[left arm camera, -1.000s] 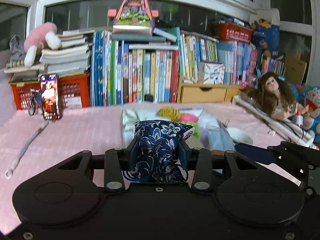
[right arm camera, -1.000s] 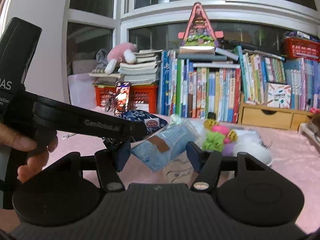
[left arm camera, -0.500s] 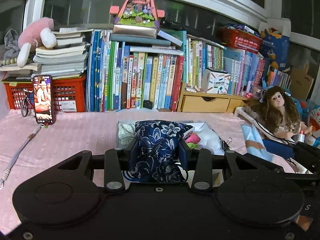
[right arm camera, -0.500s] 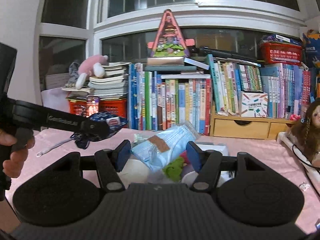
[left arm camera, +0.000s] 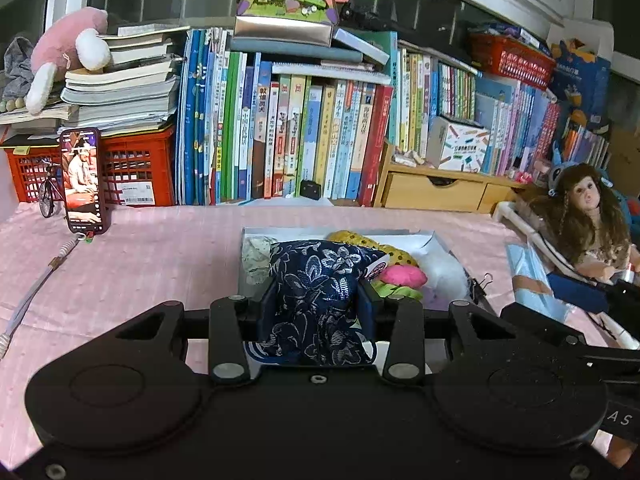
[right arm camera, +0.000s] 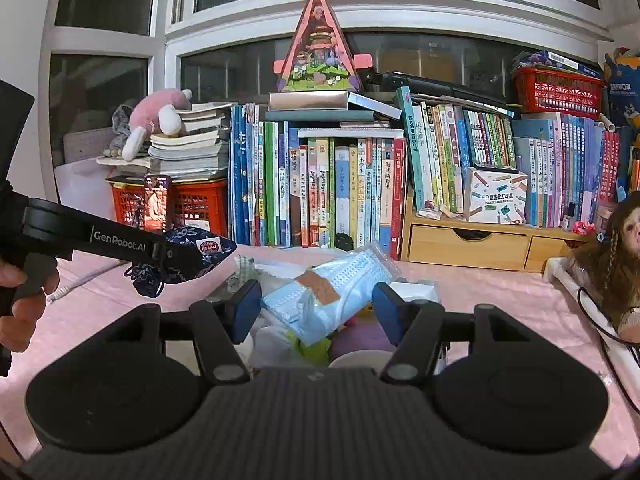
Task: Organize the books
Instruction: 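Carry the navy cloth with the left tool over the box while the right tool carries the packet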
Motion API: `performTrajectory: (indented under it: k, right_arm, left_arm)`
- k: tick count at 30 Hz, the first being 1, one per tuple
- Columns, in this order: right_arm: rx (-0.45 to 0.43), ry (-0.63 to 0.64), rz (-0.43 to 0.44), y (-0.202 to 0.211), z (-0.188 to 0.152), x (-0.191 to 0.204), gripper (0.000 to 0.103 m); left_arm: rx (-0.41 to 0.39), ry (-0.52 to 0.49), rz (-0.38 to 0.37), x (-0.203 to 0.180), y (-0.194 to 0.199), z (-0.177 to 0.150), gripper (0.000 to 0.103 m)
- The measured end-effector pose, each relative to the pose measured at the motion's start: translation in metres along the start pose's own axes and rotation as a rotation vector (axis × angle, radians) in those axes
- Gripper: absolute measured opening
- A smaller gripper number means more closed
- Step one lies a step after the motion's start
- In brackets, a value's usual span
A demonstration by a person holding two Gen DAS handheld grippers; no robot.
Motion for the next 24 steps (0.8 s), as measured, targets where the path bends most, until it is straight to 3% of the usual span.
performTrajectory:
  k: [13, 24]
  right_arm:
    - [0.106, -0.017, -0.006, -0.040, 0.013, -0.029, 0.065]
    - [0.263, -0.277, 0.039, -0.101, 0.034, -0.097, 0.065]
  left_arm:
    - [0.128, 0.009, -0.012, -0.005, -0.044, 0.022, 0.039]
    - [0.246, 0.033, -0.012, -0.016, -0.102, 0.061, 0.039]
Point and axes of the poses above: each gripper's, at about its wrist camera, not at the fingertips, and y roughly against the way its jaws point, x to its left, z to its top, the point moved 3 cm from there along -y, roughly the way its jaws point, and after that the axes turned 7 degrees about z, right-handed, at the moved point
